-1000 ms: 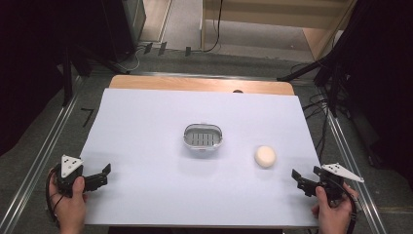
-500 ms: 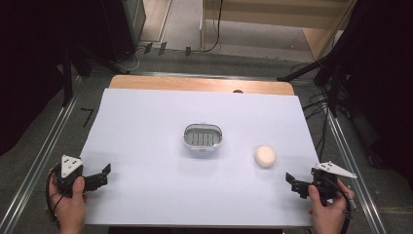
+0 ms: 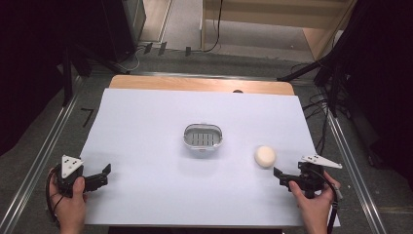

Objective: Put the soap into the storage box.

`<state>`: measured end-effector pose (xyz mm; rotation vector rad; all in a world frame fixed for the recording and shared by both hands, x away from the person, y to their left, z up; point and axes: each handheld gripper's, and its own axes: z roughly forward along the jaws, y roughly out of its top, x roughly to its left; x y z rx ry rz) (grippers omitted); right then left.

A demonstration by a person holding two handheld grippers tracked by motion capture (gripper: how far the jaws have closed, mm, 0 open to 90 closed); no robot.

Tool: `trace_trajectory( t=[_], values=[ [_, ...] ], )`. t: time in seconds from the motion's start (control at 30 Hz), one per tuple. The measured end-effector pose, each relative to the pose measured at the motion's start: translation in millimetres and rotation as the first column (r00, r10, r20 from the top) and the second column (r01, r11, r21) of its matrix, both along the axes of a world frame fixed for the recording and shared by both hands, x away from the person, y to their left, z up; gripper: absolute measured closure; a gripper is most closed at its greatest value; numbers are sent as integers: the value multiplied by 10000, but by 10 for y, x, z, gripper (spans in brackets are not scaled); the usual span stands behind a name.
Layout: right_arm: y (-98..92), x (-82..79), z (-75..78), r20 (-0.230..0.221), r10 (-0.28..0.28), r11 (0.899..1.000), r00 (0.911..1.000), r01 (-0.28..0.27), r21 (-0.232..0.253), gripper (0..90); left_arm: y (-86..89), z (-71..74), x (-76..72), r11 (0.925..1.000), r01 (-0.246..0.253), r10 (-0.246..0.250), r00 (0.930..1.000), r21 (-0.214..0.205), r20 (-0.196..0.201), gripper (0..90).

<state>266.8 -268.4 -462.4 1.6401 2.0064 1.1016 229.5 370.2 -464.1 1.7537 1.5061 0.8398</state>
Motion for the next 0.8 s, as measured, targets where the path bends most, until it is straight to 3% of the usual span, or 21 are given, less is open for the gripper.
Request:
trace_trajectory(
  t=[0.47, 0.8],
  values=[
    [264, 197, 27, -88, 116, 9998, 9999, -117, -147, 0, -6, 0, -5, 10000, -1, 1, 10000, 58, 60, 3],
    [466, 337, -5, -191, -7, 9995, 9998, 1, -324, 47, -12, -2, -5, 9999, -45, 44, 10000, 121, 87, 3]
  ],
)
